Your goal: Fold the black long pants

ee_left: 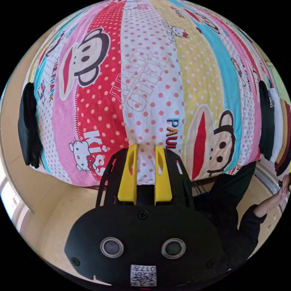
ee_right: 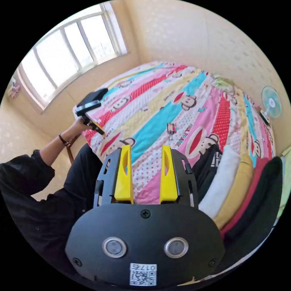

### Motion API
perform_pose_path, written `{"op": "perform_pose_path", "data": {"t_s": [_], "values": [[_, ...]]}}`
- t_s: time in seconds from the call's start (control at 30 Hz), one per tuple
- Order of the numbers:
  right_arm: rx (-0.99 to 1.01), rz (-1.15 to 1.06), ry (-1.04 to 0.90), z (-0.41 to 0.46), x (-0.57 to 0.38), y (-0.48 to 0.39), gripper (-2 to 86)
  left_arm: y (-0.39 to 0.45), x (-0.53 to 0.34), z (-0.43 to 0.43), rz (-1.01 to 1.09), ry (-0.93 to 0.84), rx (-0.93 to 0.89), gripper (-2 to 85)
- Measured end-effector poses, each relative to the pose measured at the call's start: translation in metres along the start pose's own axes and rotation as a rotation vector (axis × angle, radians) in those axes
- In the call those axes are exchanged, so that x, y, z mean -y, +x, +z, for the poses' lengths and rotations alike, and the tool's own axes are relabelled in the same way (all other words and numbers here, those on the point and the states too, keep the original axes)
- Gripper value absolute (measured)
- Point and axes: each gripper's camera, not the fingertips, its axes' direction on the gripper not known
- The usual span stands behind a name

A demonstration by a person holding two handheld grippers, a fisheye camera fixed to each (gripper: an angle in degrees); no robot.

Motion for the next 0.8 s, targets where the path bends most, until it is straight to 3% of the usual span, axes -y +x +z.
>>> {"op": "perform_pose_path", "data": {"t_s": [0.1,0.2,0.33,0.47,0.6,0.73,0.8], "values": [[0.033,-0.055,-0.425,0.169,0.077,-0.012,17.3,-0.005,0.014,-0.003,0.021,-0.02,-0.03,8.9],[-0.089,-0.123,-0.559,0.216,0.128,-0.039,18.1,-0.011,0.028,-0.003,0.079,-0.017,-0.058,8.9],[-0.015,-0.128,-0.758,0.265,0.183,-0.036,18.2,-0.03,0.054,0.0,0.102,-0.074,-0.149,8.9],[-0.086,-0.156,-1.111,0.343,0.239,-0.061,18.1,-0.037,0.088,0.004,0.176,-0.192,-0.166,8.7],[-0.097,-0.105,-1.382,0.403,0.269,-0.065,18.0,-0.055,0.093,0.004,0.128,-0.178,-0.207,8.6],[-0.111,-0.072,-1.459,0.419,0.277,-0.071,17.7,-0.079,0.083,-0.003,0.15,-0.145,-0.286,6.9],[-0.131,-0.001,-1.415,0.415,0.279,-0.07,17.0,-0.124,0.066,-0.017,0.148,-0.165,-0.428,4.4]]}}
